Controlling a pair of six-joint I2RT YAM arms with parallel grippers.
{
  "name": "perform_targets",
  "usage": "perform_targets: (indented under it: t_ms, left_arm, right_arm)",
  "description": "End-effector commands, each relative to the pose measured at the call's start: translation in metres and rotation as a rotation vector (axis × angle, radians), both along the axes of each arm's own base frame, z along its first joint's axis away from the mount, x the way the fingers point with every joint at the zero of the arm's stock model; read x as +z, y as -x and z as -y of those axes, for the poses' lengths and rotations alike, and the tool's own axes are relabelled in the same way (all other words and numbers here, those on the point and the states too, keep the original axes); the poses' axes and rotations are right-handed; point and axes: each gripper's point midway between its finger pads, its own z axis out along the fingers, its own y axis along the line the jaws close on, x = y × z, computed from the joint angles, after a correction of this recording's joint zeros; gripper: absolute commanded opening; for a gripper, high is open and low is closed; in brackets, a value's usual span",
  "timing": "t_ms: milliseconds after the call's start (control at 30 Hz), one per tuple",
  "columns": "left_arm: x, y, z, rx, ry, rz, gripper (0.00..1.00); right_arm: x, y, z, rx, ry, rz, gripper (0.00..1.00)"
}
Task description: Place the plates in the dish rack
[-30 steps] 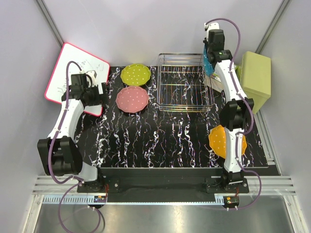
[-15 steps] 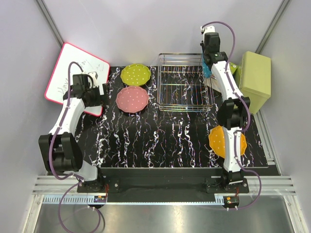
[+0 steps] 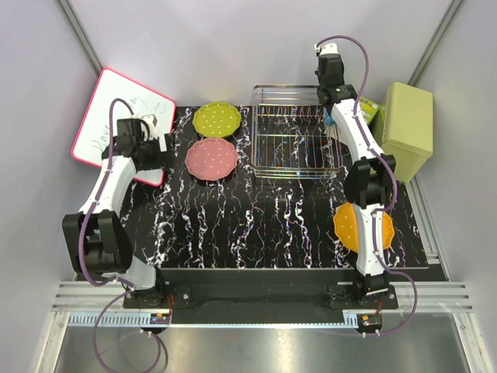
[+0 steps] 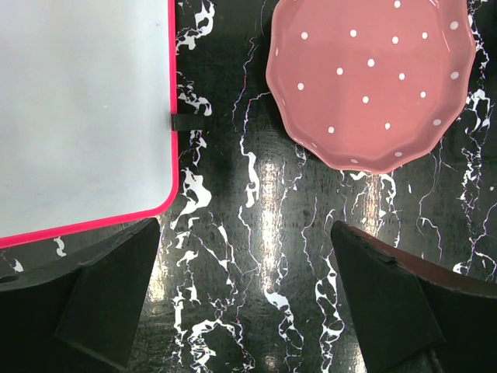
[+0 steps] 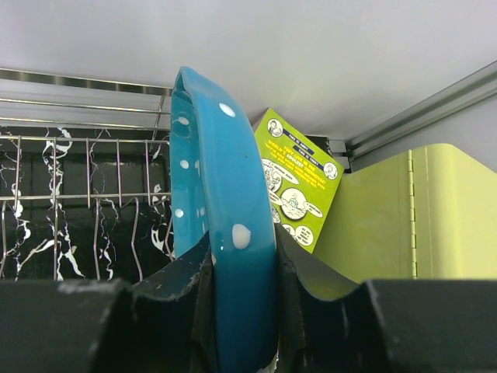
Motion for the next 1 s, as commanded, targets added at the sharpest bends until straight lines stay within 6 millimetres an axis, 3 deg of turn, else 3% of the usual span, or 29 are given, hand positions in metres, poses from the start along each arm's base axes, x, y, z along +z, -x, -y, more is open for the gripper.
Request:
perform_targets:
  t_ms: [0, 400, 667, 900, 967]
  left_arm:
    - [0.009, -0.006, 0.005, -0.009, 0.023, 0.052, 0.99]
    - [0.007, -0.003, 0.007, -0.005, 0.026, 0.051, 0.99]
    - [0.002, 0.000, 0.011, -0.010, 0.037, 0.050, 0.99]
    - [-0.001, -0.003, 0.013, -0.012, 0.055, 0.046, 0.99]
    - [-0.001, -0.004, 0.015, -0.013, 0.064, 0.047, 0.99]
  right_arm:
    - [0.062, 0.006, 0.012, -0.067, 0.017, 0.157, 0.00]
    - [0.032, 0.009, 0.019, -0.100, 0.056, 0.087, 0.00]
    - [0.045, 0.015, 0.023, -0.111, 0.062, 0.104, 0.00]
    - [0.048, 0.018, 0.017, -0.096, 0.074, 0.102, 0.00]
    - [0.040, 0.017, 0.016, -0.094, 0.076, 0.087, 0.00]
